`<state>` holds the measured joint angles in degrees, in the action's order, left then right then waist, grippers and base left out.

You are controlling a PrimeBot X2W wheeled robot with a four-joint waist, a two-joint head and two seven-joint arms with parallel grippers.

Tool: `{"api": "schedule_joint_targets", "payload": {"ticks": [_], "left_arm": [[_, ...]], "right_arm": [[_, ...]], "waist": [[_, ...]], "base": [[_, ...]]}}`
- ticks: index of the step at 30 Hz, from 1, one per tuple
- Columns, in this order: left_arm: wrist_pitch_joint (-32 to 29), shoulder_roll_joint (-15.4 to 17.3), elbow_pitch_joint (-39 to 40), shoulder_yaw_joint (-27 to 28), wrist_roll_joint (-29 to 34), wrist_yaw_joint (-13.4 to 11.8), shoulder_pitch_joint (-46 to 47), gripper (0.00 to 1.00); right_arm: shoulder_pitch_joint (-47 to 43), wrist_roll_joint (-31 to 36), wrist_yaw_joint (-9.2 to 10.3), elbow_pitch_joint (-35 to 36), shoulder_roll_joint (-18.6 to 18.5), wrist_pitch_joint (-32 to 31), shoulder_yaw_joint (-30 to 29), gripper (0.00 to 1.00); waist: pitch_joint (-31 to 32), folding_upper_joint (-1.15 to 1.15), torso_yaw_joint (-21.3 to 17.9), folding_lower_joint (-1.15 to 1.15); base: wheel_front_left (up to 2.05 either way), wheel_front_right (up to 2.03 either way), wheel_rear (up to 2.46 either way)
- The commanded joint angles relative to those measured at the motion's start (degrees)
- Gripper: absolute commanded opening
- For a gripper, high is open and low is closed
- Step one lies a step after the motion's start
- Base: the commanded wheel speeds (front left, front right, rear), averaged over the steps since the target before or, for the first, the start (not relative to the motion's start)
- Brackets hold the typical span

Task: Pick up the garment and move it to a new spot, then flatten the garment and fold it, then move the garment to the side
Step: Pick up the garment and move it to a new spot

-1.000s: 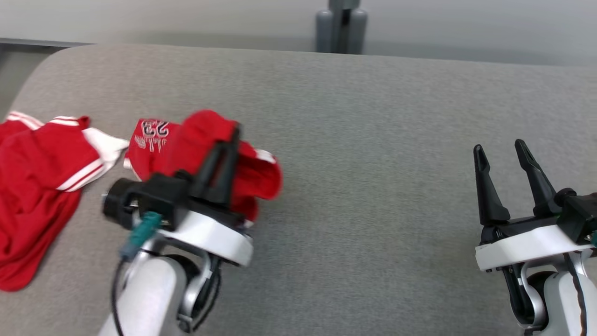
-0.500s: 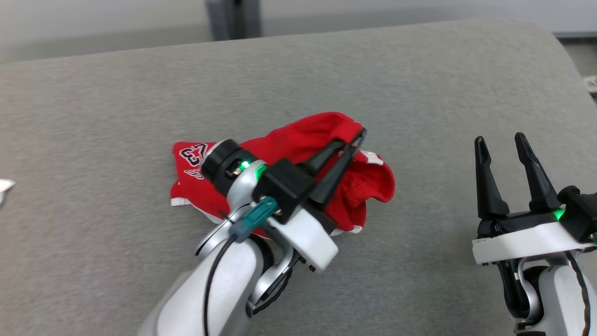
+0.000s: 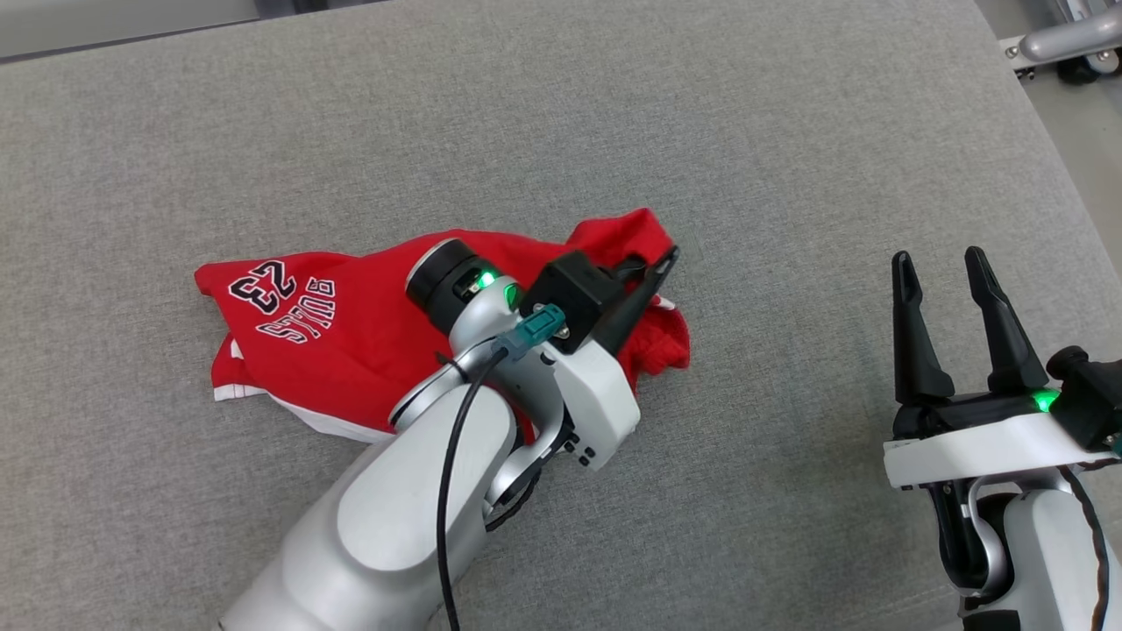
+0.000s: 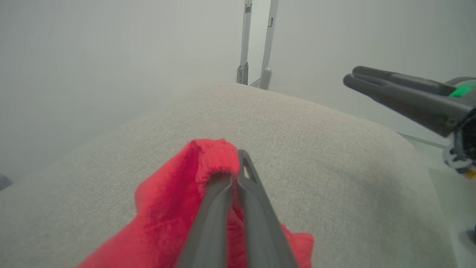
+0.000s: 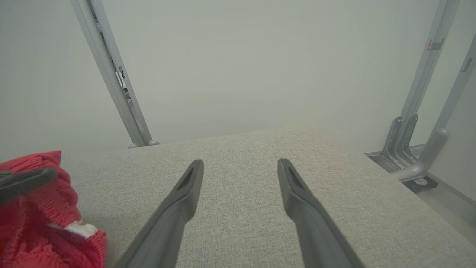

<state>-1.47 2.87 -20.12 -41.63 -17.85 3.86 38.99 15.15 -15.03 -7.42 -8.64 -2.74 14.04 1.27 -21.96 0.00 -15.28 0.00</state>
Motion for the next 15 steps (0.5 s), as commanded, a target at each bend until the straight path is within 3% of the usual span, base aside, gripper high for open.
{"api": "schedule_joint_targets", "payload": {"ticks": [1,8,15], "left_arm": [[0.58,0.11,-0.17,-0.33,-0.58,-0.33,1.37,1.0],[0.97,0.25,-0.09,-3.68,-3.01,0.62,1.36,1.0],[-3.97,3.77,3.65,-5.19,-6.76,2.13,-1.99,1.0]], "right_arm": [[0.78,-0.17,-0.13,-0.42,-0.25,0.34,-0.14,1.0],[0.59,0.67,-0.13,-1.47,-0.27,0.8,-1.34,1.0],[-0.2,1.92,-0.13,-1.49,-0.27,0.3,-2.51,1.0]], "waist": [[0.09,0.0,0.4,0.0],[2.03,0.0,3.45,0.0],[4.54,0.0,7.07,0.0]], "base": [[0.0,0.0,0.0],[0.0,0.0,0.0],[0.0,0.0,0.0]]}}
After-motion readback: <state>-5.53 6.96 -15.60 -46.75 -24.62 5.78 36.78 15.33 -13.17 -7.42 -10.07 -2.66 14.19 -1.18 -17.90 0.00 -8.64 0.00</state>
